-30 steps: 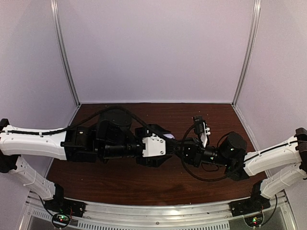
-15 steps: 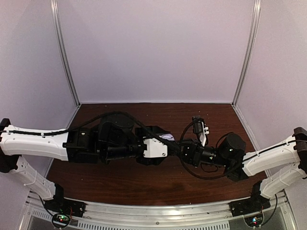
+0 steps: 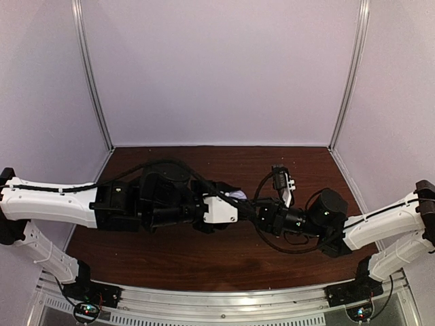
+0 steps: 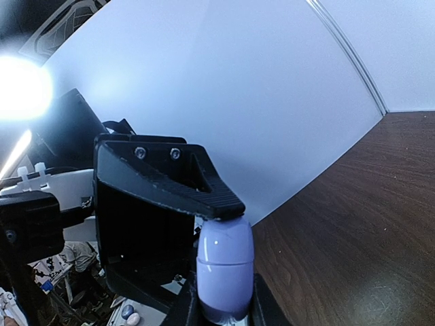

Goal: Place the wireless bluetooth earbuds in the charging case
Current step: Close the zipper food storage bag at the center of the board, then pass from the right arm to the left

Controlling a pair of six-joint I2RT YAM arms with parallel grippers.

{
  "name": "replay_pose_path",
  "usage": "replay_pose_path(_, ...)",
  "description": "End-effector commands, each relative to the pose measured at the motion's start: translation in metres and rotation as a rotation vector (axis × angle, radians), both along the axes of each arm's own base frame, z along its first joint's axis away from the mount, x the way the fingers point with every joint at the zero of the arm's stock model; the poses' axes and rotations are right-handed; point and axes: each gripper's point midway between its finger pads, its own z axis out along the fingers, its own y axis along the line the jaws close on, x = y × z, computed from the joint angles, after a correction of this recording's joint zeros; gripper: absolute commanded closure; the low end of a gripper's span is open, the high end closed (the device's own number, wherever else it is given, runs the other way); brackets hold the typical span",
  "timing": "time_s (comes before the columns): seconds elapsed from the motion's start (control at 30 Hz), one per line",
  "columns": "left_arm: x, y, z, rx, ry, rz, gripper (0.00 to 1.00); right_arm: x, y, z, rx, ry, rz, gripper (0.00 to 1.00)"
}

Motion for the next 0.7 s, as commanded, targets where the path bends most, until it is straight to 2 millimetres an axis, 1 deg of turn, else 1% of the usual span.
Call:
replay_pose_path(0.0, -0.019, 0.001, -0.032, 0.084, 0.056, -0.064, 0.66, 0.005, -0.013, 0.055, 0.174, -0.102, -0.062, 0.80)
replay_pose_path(0.07, -0.018, 0.001, -0.031, 0.080, 0.057, -0.061, 0.67, 0.005, -0.014, 0.055, 0.173, -0.105, -0.066, 0.74)
replay_pose_path(0.17, -0.018, 0.001, -0.031, 0.074, 0.063, -0.056, 0.69, 0.006, -0.014, 0.055, 0.162, -0.117, -0.083, 0.70)
replay_pose_path(0.2, -0.018, 0.001, -0.030, 0.066, 0.065, -0.054, 0.68, 0.008, -0.015, 0.054, 0.155, -0.119, -0.093, 0.66)
replay_pose_path(0.27, -0.017, 0.002, -0.029, 0.051, 0.076, -0.046, 0.69, 0.012, -0.017, 0.052, 0.140, -0.122, -0.121, 0.52)
replay_pose_path(0.37, -0.012, 0.003, -0.025, 0.011, 0.110, -0.032, 0.69, 0.019, -0.021, 0.051, 0.117, -0.130, -0.165, 0.44)
replay_pose_path(0.47, -0.003, 0.008, -0.022, -0.047, 0.168, -0.019, 0.69, 0.031, -0.029, 0.044, 0.082, -0.118, -0.225, 0.33)
replay_pose_path(0.53, 0.007, 0.012, -0.022, -0.092, 0.219, -0.002, 0.69, 0.040, -0.038, 0.038, 0.064, -0.113, -0.271, 0.24)
replay_pose_path(0.63, 0.038, 0.023, -0.023, -0.182, 0.296, 0.062, 0.69, 0.054, -0.053, 0.030, 0.022, -0.113, -0.340, 0.13)
replay_pose_path(0.67, 0.052, 0.026, -0.027, -0.211, 0.320, 0.096, 0.69, 0.058, -0.058, 0.028, 0.010, -0.118, -0.357, 0.10)
